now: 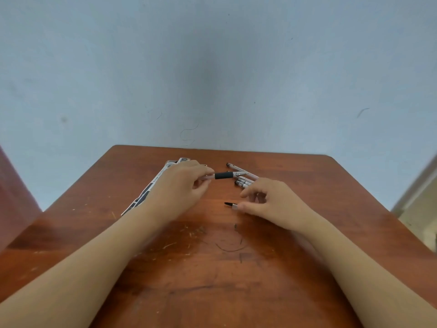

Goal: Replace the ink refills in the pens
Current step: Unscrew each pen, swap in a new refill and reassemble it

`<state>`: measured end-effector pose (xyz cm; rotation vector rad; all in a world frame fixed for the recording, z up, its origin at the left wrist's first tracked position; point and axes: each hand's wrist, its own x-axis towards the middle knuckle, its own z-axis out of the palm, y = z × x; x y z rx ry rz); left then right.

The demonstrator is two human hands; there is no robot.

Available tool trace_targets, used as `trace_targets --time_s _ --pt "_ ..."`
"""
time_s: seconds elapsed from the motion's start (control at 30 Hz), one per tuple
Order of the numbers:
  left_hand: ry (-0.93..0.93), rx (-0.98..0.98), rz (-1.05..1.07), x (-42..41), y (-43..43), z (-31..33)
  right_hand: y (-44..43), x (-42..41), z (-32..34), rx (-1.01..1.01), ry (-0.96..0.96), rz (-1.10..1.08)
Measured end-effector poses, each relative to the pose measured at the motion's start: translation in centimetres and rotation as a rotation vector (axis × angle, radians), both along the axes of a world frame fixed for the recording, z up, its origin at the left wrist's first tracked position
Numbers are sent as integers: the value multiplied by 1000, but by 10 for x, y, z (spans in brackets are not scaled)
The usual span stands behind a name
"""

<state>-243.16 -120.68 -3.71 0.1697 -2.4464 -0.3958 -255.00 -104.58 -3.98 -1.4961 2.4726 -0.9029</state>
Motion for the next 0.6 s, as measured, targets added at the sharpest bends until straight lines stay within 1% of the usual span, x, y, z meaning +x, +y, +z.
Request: trace_targets --time_s 0.1,0.2,0.3,0.4,0.5,0.6 --pt "28 -20 -17 0 2 0 3 -1 7 -228 -183 -105" --pt "28 -46 -53 0 5 0 3 1 13 -353 -371 -188" --pt "26 -80 -91 0 8 -1 1 5 14 -365 -499 -184" --pt "39 -94 -127 1 11 0 -1 10 13 -350 -551 -167" --pt "51 -139 -144 1 13 1 -2 11 12 -381 -600 -178" --pt "24 -174 -152 2 12 2 -2 12 12 -414 -643 -172"
